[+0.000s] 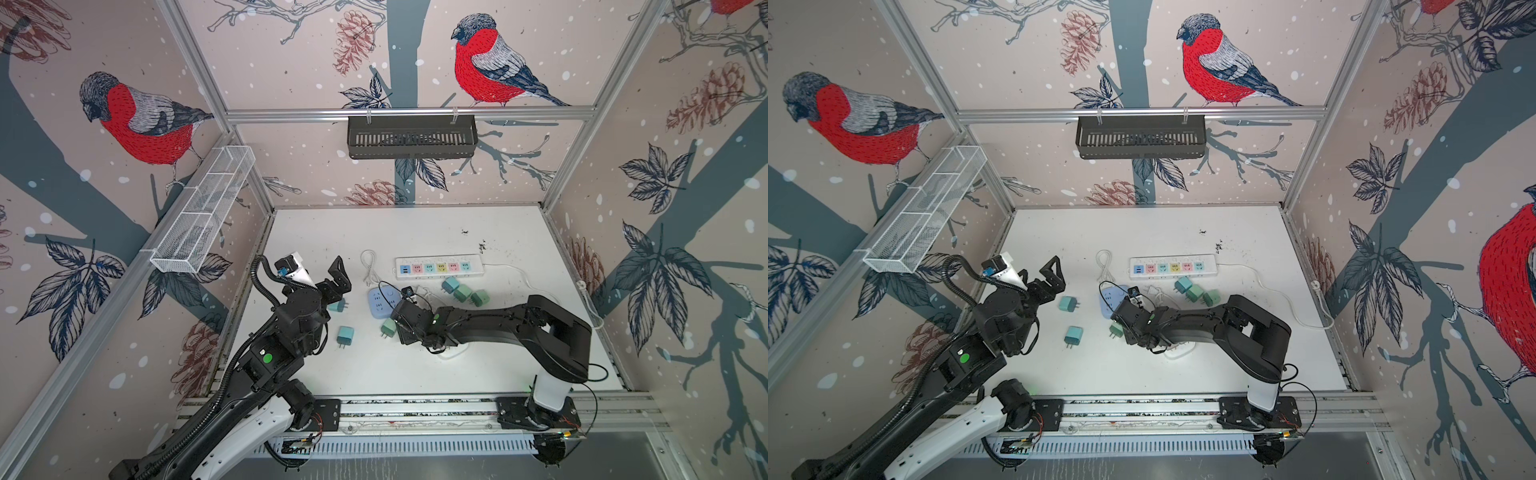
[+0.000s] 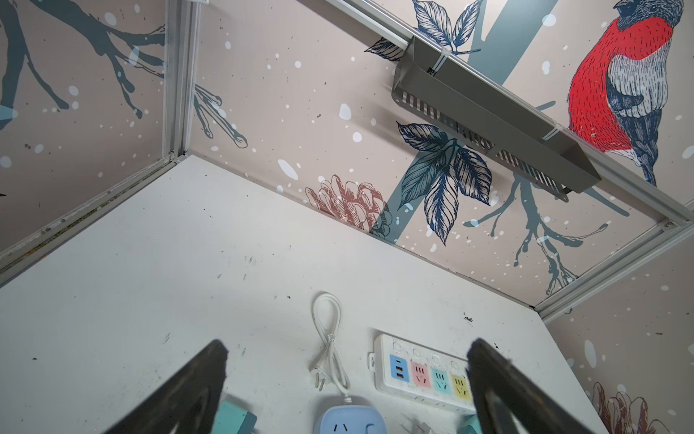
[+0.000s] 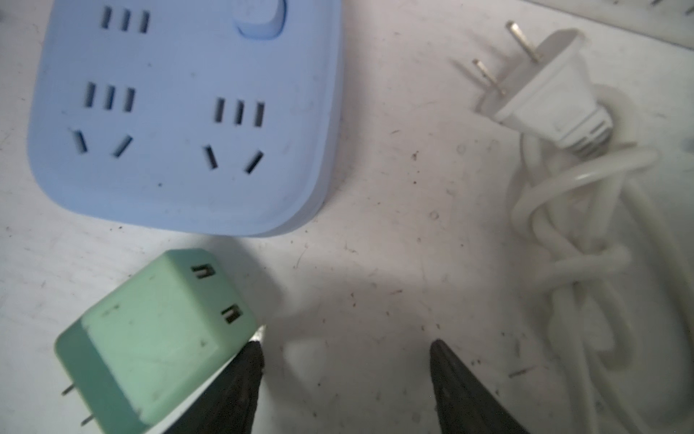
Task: Insert the plug
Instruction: 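Lower the right gripper around the light green adapter, then close the right gripper on the light green adapter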
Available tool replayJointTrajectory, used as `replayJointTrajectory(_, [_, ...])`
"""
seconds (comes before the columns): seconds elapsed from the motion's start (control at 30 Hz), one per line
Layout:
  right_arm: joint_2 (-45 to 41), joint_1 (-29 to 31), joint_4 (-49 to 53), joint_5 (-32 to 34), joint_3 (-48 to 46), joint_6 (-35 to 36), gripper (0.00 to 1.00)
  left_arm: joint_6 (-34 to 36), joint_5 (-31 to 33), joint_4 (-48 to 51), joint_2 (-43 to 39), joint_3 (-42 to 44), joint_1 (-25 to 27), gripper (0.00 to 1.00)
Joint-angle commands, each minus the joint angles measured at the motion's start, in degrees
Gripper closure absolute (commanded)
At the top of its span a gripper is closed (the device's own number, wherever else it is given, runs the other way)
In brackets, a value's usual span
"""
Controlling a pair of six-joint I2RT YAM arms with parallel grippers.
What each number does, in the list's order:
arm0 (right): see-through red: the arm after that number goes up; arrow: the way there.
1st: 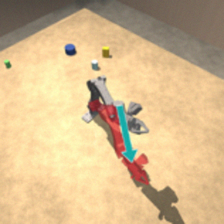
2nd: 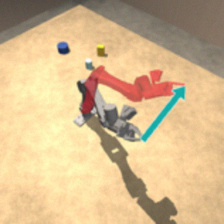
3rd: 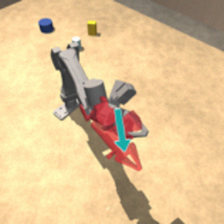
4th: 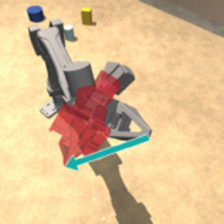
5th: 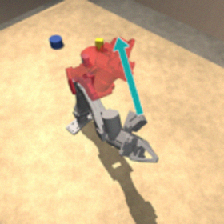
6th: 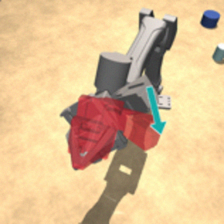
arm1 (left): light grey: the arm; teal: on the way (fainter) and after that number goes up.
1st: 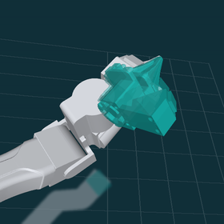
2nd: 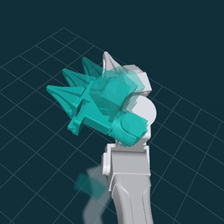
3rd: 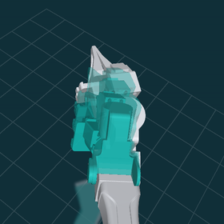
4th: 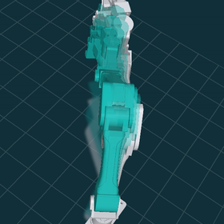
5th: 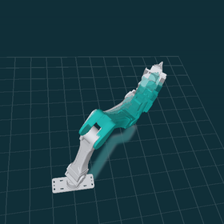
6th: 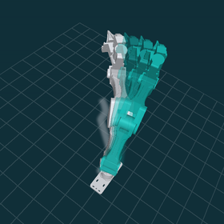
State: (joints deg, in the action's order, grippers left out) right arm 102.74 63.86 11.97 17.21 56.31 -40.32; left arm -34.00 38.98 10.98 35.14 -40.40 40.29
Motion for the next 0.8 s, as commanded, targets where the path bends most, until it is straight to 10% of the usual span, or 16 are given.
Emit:
replayJointTrajectory(0.0, [-2.1, 0.3, -0.2, 2.2, 0.5, -0.4, 0.30, 0.3, 0.5, -0.1, -0.2, -0.1, -0.1, 0.01])
replayJointTrajectory(0.77, [6.2, 6.4, -1.5, 8.9, 9.4, -8.8, 0.23, 0.1, 0.4, 0.4, -1.7, 0.0, -0.2, 0.01])
